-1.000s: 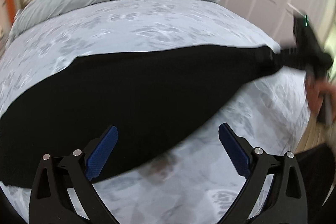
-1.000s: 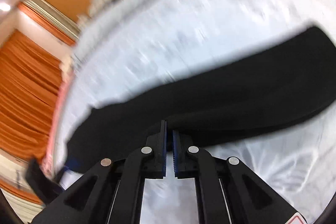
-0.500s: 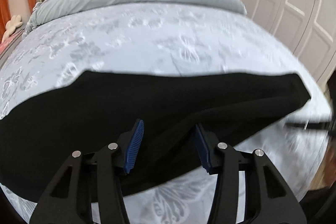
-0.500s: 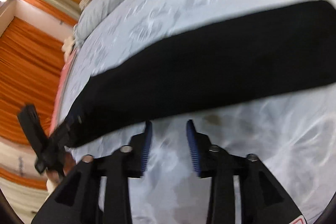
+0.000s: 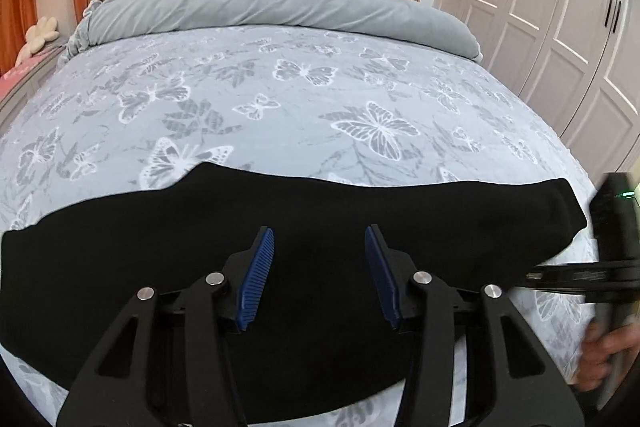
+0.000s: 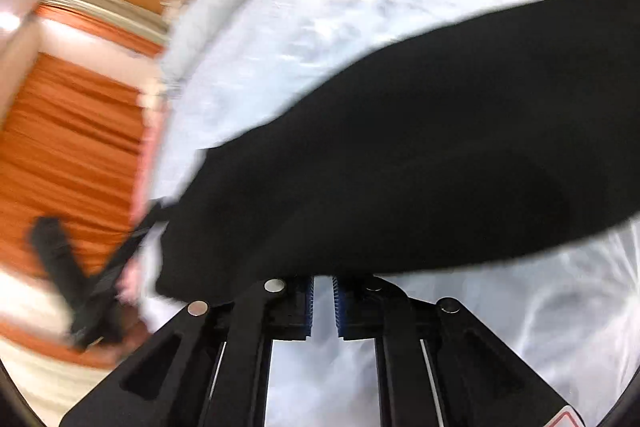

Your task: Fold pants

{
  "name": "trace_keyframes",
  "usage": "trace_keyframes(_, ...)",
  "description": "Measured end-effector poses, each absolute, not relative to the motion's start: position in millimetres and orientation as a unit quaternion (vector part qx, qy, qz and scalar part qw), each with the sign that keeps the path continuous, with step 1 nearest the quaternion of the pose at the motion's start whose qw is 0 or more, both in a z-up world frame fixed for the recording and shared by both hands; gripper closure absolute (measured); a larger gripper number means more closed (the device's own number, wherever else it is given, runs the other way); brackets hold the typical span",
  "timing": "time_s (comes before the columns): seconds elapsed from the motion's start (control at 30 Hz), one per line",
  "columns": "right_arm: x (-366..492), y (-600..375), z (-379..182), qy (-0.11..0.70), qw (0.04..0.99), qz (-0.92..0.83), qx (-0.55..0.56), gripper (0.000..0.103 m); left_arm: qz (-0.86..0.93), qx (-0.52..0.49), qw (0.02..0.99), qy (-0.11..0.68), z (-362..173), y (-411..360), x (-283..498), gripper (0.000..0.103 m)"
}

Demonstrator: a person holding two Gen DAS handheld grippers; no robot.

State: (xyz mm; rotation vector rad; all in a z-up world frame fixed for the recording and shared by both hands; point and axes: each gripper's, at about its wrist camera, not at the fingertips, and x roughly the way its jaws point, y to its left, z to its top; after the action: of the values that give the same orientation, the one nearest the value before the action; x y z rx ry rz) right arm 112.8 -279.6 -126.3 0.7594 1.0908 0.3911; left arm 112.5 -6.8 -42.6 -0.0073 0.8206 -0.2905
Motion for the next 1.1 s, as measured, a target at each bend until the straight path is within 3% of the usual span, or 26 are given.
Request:
trace_keyframes(0.07,90.0,-289.9,-114.9,0.501,0.772,0.192,0.341,0.100,-0.139,0.003,0.909,0.393,-39.2,-4.2,108.7,0.056)
trace_keyframes(0.17,62.6,-319.8,-142.4,0.561,0.775,0.089,0.276,0.103,-0.142,0.004,0.905,0.401,-41.4,-1.9,105.3,0.054)
trace_keyframes(0.2,61.3,-325.7,-147.6,0.573,0.776,0.066,0.256,0.095,-0.146,0.006,0.902,0.407,-44.2,-3.7,105.5,0.054)
trace_keyframes(0.27,56.7,-348.5,-142.2,0.556,0.777,0.073,0.285,0.094,-0.142,0.010,0.903,0.406,-46.3,-6.4,104.5,0.054)
trace_keyframes(0.33,49.4,-372.1,-122.0,0.517,0.803,0.047,0.293,0.075,-0.141,0.019,0.904,0.404,-47.8,-10.0,101.7,0.052)
trace_keyframes(0.37,46.3,-386.8,-110.9,0.492,0.819,0.023,0.295,0.043,-0.139,0.021,0.904,0.403,-48.1,-10.4,100.3,0.050)
trace_keyframes(0.4,44.4,-397.4,-103.4,0.471,0.830,0.004,0.297,0.030,-0.140,0.021,0.905,0.402,-48.3,-10.6,99.1,0.045)
trace_keyframes(0.57,60.9,-460.4,-75.7,0.398,0.884,-0.136,0.205,0.030,-0.141,0.019,0.906,0.398,-49.3,-8.1,93.0,0.044)
trace_keyframes(0.77,99.2,-538.8,-133.1,0.447,0.843,-0.210,0.213,0.030,-0.145,0.013,0.904,0.402,-52.8,-3.8,96.0,0.044)
trace_keyframes(0.8,100.1,-551.5,-142.9,0.444,0.844,-0.200,0.225,0.021,-0.146,0.010,0.904,0.403,-53.2,-3.6,97.6,0.044)
trace_keyframes(0.83,103.8,-551.3,-146.0,0.442,0.848,-0.189,0.225,0.020,-0.146,0.008,0.904,0.402,-53.7,-3.9,100.3,0.044)
trace_keyframes(0.87,107.1,-553.5,-147.7,0.452,0.847,-0.172,0.221,0.024,-0.146,0.008,0.904,0.403,-54.4,-4.6,102.5,0.044)
trace_keyframes(0.9,110.4,-546.6,-145.2,0.460,0.851,-0.155,0.202,0.064,-0.148,0.008,0.903,0.403,-55.8,-6.2,105.7,0.044)
trace_keyframes(0.93,111.3,-541.8,-137.1,0.454,0.856,-0.104,0.224,0.089,-0.147,0.011,0.904,0.402,-57.4,-7.0,107.4,0.044)
trace_keyframes(1.1,85.1,-534.4,-48.3,0.365,0.906,-0.089,0.196,0.089,-0.135,0.013,0.903,0.408,-65.8,-9.2,117.1,0.044)
